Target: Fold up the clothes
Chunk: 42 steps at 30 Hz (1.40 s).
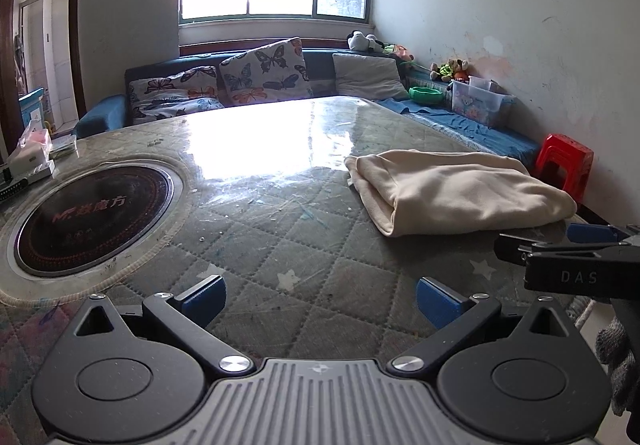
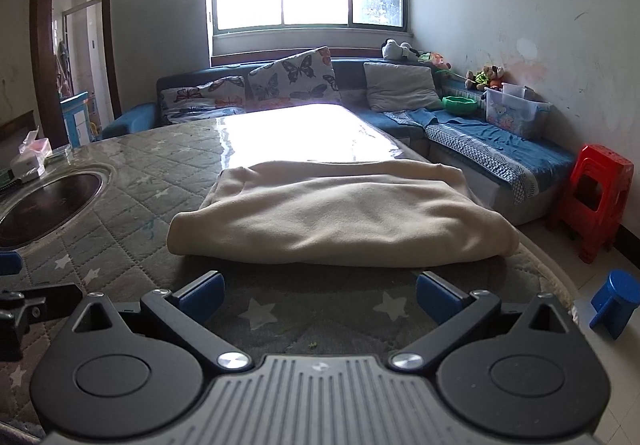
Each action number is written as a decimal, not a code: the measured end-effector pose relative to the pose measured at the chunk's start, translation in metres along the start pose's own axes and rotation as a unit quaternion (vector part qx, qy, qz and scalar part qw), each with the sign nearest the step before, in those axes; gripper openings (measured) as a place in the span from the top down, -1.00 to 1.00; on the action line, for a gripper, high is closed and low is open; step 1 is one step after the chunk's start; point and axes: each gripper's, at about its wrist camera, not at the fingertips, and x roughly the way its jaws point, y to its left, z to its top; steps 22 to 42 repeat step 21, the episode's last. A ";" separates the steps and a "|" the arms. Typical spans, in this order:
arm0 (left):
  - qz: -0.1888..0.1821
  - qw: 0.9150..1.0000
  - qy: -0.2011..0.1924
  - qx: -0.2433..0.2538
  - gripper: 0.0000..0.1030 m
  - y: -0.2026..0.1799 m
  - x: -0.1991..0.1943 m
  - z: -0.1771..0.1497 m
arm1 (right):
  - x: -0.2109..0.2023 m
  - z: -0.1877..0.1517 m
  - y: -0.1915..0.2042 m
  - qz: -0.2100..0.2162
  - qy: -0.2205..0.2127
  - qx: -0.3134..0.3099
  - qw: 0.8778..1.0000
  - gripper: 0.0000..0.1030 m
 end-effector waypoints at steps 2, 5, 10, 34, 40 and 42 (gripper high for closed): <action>0.000 1.000 0.001 0.002 -1.00 -0.002 -0.001 -0.001 | -0.001 -0.001 0.000 0.002 -0.001 0.001 1.000 -1.00; -0.001 1.000 0.003 0.003 -1.00 -0.004 -0.002 -0.003 | -0.003 -0.002 0.002 0.003 -0.003 0.000 1.000 -1.00; -0.003 1.000 0.003 0.008 -1.00 -0.010 -0.005 -0.006 | -0.008 -0.003 0.004 0.006 -0.008 -0.005 1.000 -1.00; -0.007 1.000 0.002 0.013 -1.00 -0.017 -0.011 -0.009 | -0.016 -0.004 0.004 0.006 -0.015 -0.004 1.000 -1.00; -0.007 1.000 0.002 0.013 -1.00 -0.017 -0.011 -0.009 | -0.016 -0.004 0.004 0.006 -0.015 -0.004 1.000 -1.00; -0.007 1.000 0.002 0.013 -1.00 -0.017 -0.011 -0.009 | -0.016 -0.004 0.004 0.006 -0.015 -0.004 1.000 -1.00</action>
